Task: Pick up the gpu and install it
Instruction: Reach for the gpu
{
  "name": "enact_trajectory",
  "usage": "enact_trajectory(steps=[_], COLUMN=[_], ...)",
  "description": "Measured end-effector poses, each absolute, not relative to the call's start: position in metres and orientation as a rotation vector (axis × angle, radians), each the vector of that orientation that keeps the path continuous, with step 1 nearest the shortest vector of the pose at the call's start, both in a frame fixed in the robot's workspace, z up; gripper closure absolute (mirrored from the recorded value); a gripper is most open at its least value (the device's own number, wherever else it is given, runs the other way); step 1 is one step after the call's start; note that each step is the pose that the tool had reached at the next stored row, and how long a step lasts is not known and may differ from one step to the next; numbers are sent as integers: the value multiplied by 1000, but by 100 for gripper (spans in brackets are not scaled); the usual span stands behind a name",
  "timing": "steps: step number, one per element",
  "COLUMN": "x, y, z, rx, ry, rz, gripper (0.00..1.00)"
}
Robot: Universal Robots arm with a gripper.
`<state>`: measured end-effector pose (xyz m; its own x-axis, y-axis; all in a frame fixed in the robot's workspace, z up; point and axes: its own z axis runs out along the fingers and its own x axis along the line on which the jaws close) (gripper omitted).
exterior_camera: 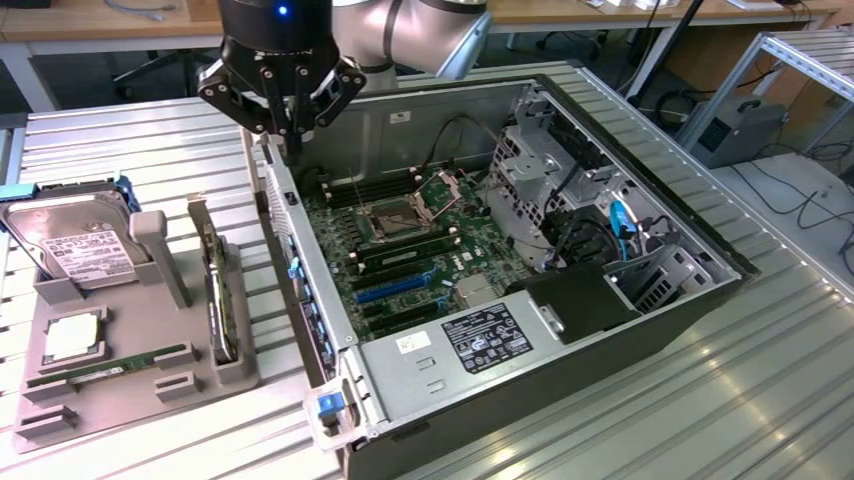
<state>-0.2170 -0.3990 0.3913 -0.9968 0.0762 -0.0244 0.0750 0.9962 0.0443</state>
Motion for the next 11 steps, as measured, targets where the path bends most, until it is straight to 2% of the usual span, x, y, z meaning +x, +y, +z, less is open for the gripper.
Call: enact_trajectory(steps=[11], x=[-225], y=[-399], z=[391], rx=[118], ry=[3113], rz=[68], gripper=[89])
